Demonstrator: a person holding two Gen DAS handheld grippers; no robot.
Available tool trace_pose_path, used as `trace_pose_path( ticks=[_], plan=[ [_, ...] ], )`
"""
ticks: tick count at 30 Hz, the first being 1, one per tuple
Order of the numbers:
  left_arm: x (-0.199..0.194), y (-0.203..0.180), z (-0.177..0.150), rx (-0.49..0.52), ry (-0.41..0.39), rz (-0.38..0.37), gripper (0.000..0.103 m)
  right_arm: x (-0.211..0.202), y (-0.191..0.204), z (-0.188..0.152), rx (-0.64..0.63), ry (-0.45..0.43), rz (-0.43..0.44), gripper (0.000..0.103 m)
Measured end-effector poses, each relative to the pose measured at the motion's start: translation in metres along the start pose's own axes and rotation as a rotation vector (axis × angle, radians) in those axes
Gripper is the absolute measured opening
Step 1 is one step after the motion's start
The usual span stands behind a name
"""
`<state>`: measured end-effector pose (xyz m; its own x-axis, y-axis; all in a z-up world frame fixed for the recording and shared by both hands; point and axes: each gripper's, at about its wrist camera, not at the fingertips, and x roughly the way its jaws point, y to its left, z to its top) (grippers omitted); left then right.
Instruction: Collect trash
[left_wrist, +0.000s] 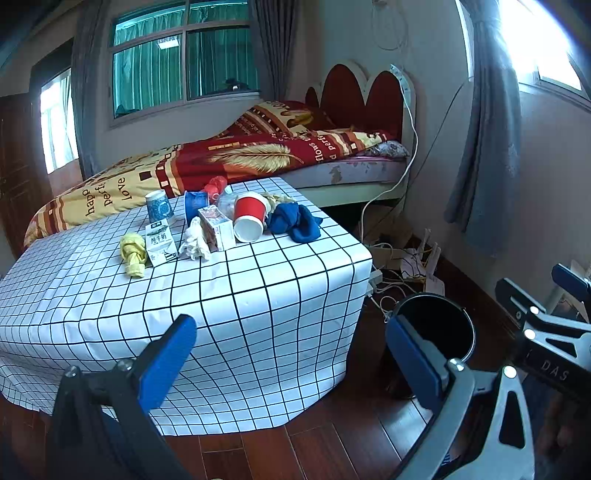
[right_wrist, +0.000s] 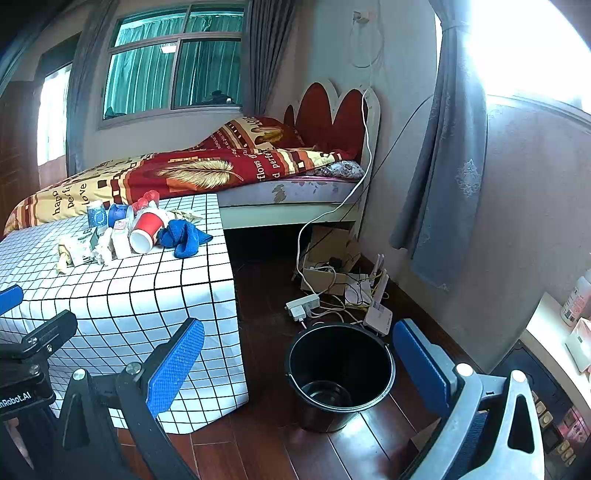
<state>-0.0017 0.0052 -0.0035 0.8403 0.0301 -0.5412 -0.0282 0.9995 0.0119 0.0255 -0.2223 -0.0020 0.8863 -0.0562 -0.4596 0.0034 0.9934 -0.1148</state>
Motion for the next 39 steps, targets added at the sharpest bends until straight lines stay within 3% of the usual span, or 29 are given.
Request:
trace_pose_path(
  ticks=[39],
  plan=[
    [-0.0021, -0.0017, -0.0007, 0.006, 0.004, 0.007, 0.103, -0.0031, -0.001, 0.0007, 0.007, 0.001, 0.003, 0.103]
  ],
)
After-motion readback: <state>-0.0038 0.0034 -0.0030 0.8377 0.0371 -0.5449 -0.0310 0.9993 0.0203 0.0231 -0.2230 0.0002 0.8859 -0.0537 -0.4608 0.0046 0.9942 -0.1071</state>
